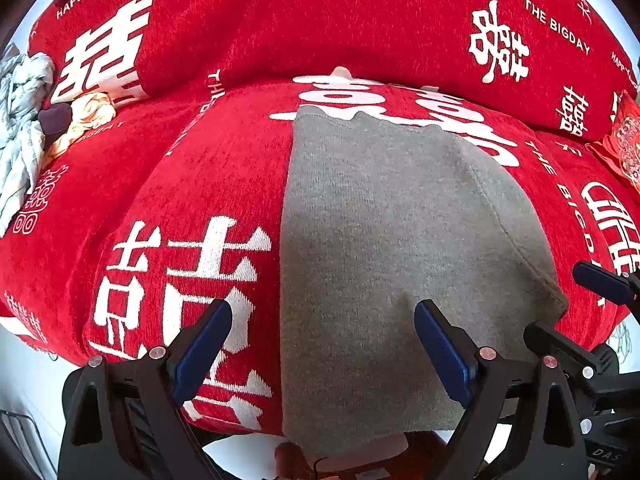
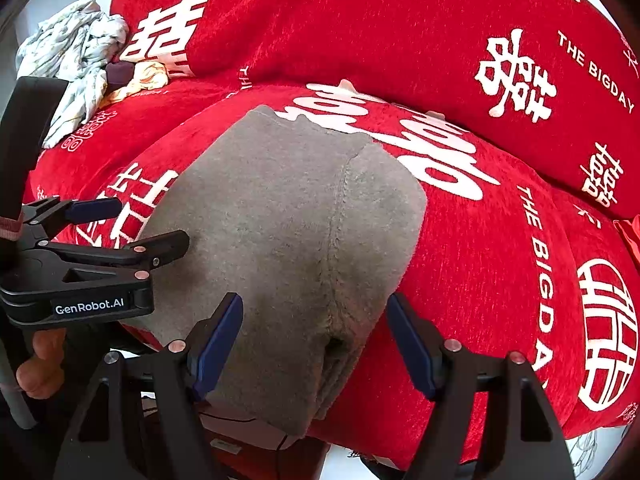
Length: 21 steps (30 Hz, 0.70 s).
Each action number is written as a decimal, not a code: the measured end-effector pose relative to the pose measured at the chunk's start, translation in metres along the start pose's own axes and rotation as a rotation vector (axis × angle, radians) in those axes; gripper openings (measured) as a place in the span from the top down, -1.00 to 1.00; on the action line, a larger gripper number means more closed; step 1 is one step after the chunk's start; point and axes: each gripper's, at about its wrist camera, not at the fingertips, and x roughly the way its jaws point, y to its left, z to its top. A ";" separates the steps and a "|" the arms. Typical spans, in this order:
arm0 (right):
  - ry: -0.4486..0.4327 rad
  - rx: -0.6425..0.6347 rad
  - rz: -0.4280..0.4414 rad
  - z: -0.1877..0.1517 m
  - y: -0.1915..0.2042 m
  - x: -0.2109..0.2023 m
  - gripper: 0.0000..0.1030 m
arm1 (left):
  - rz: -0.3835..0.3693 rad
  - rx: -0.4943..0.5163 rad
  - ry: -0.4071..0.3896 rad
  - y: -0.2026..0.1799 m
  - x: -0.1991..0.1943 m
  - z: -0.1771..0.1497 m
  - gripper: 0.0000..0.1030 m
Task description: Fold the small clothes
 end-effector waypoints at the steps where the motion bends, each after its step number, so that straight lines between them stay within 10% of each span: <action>1: -0.001 0.000 -0.001 0.000 0.000 0.000 -0.50 | 0.000 0.000 0.000 0.000 0.000 0.000 -0.81; 21: -0.012 0.005 0.003 -0.001 0.000 -0.003 -0.50 | -0.008 0.006 0.008 -0.003 -0.001 -0.001 -0.81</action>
